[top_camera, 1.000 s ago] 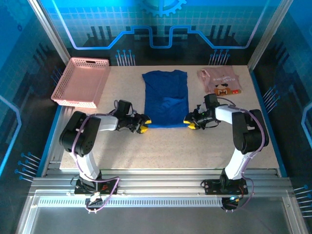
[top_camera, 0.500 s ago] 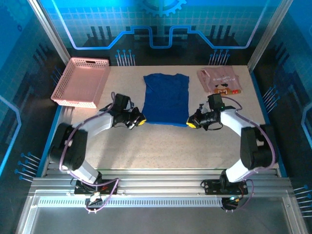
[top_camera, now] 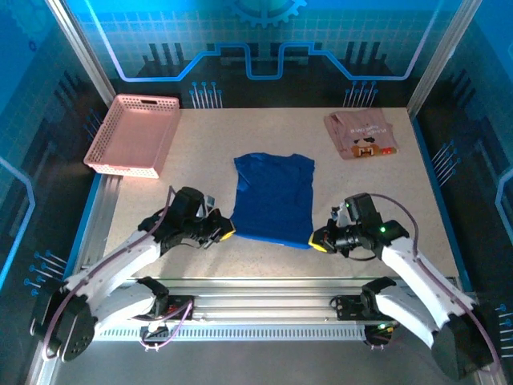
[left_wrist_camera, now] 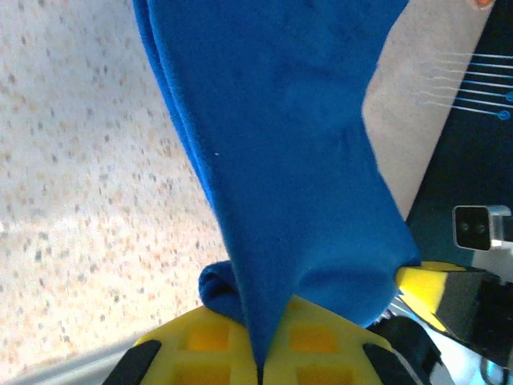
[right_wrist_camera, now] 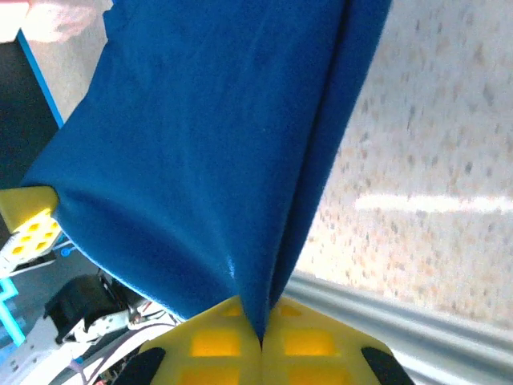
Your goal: Fold and stack the t-shirts
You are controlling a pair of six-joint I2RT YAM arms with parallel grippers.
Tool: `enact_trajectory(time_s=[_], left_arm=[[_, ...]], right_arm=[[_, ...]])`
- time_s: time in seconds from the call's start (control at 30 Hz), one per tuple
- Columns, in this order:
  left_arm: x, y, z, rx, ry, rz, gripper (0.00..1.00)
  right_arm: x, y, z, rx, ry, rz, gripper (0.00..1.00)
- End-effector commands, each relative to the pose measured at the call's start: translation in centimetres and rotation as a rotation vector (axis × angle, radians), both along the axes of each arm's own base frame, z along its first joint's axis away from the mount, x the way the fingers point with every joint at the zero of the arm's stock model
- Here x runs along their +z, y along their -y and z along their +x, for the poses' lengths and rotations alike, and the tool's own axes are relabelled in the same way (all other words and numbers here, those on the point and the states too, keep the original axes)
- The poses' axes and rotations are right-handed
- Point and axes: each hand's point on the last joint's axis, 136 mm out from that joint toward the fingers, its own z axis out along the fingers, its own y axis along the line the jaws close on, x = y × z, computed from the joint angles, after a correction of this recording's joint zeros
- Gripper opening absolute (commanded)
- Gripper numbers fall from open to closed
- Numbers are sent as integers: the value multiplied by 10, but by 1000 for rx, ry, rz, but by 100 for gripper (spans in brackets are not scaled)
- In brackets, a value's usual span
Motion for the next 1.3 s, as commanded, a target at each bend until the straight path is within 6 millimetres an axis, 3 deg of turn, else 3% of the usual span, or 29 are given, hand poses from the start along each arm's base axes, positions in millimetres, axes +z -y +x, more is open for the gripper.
enact_trajectory(time_s=[0.0,0.1,0.23,0.43,0.5,0.8,1.03,1.27], left_arm=[[2,-11,-15,57,-54,11,0],[16,-10,-18,48,-43,-3,0],[33,-4,-5,44,-18,-23,0],[56,-1,38,76,28,-50,0],[61,0,57,83,40,-65,0],[64,-1,130,87,66,-61,0],[59,-7,171,81,68,-27,0],[30,-18,206,99,34,0,0]], right_arm=[[-4,11,-24,-84,-89,-49,0],[8,10,-23,-97,-61,-30,0],[27,9,-3,-68,-15,-72,0],[69,13,50,-49,82,-98,0],[75,17,68,-56,90,-86,0],[66,34,136,-61,81,-79,0],[64,46,184,-70,92,-81,0],[39,48,225,-64,47,-85,0]])
